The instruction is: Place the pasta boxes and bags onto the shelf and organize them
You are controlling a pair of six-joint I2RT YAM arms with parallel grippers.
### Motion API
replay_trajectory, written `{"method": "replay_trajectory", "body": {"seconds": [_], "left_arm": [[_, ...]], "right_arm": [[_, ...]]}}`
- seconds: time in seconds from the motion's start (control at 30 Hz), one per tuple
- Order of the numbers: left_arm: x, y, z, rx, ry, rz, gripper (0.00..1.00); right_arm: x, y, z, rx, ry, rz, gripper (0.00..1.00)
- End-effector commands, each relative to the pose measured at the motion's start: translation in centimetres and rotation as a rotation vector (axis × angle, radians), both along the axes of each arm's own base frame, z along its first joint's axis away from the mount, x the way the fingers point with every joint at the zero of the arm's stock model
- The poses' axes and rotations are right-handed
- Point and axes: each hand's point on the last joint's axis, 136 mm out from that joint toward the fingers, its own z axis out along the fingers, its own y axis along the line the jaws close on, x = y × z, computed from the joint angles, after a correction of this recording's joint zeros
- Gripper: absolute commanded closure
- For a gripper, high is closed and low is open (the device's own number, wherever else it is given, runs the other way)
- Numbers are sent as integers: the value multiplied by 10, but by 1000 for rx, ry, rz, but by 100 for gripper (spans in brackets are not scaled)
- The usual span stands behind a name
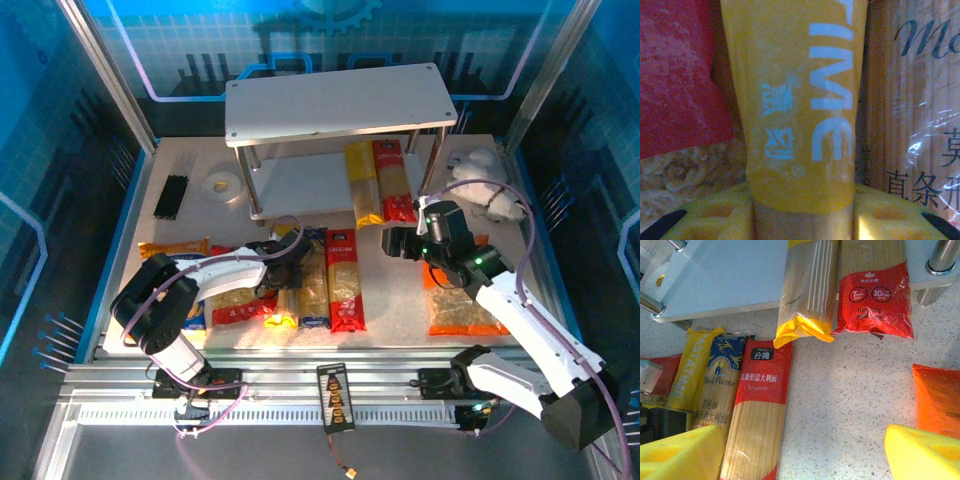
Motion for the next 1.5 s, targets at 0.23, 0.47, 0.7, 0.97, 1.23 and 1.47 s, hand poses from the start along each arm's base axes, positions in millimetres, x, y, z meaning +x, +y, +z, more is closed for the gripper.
{"method": "replay_trajectory", "body": {"seconds": [0.23, 0.47, 0.7, 0.97, 1.23, 1.47], "left_arm": [[-5, -26, 36, -178, -39, -86, 100], [-4, -23, 90, -240, -162, -99, 100], [-2, -21, 123, -273, -249, -118, 100], [-10, -20, 88, -209, -117, -111, 45], [-15, -21, 46, -177, -16, -83, 34], [-20, -15, 21, -127, 44, -66, 34]], "right_arm": [[-3, -4, -3, 12, 14, -15, 16], [-3, -3, -2, 23, 15, -16, 16], [-1, 0, -3, 33, 19, -14, 16], [-3, -2, 1, 33, 8, -17, 16], [-3, -3, 1, 29, 6, -16, 16], [-3, -3, 2, 26, 1, -16, 16]]}}
